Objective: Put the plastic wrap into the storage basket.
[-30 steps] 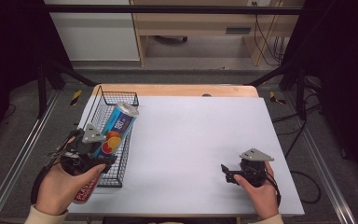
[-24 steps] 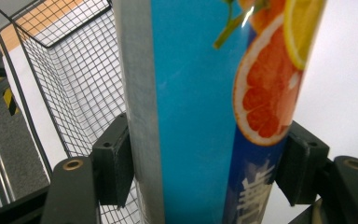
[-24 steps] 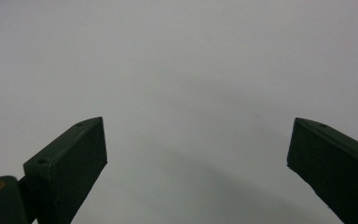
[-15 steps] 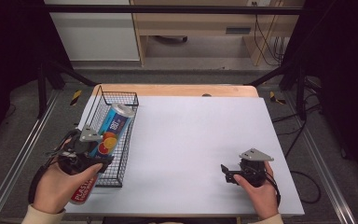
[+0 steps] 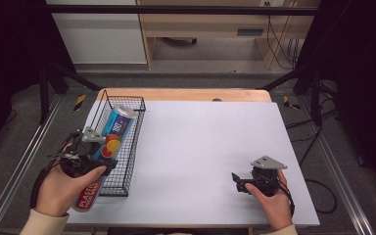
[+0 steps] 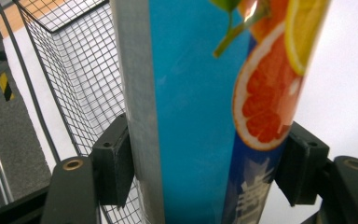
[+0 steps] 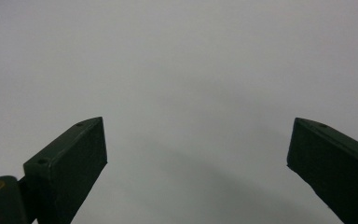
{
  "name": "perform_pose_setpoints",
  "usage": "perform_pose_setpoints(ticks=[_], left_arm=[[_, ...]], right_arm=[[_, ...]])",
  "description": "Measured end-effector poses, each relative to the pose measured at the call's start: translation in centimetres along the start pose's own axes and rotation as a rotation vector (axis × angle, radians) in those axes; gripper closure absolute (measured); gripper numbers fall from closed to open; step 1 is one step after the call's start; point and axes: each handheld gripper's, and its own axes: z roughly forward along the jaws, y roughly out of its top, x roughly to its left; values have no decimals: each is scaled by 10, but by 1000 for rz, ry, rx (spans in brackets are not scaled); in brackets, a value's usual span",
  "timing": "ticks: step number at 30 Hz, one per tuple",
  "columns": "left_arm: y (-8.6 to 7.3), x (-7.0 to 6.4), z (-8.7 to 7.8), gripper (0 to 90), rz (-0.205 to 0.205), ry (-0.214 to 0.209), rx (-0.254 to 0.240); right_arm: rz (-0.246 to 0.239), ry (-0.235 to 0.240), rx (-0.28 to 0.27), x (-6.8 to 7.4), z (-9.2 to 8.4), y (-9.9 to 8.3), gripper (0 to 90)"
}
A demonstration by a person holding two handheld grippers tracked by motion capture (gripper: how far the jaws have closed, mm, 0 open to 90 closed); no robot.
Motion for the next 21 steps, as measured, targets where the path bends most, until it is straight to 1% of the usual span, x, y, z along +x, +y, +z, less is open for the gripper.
perform_pose_setpoints(ticks=[5,12,14,16,19,21], left_arm=[[2,4,5,319,-12,-3,8],[3,12,12,319,-50,-3,11],[3,13,15,319,-53,-6,26],[3,14,18,319,-57,-3,30],[5,17,25,319,-79,-6,34],[7,18,30,319,-77,-9,52]], right_arm=[[-3,3,0,0,0,0,51],[-14,4,0,0,0,0,51],[-8,4,1,1,0,0,51],[-9,6,1,0,0,0,51],[-12,9,-1,1,0,1,52],[-14,10,-1,1,0,1,52]])
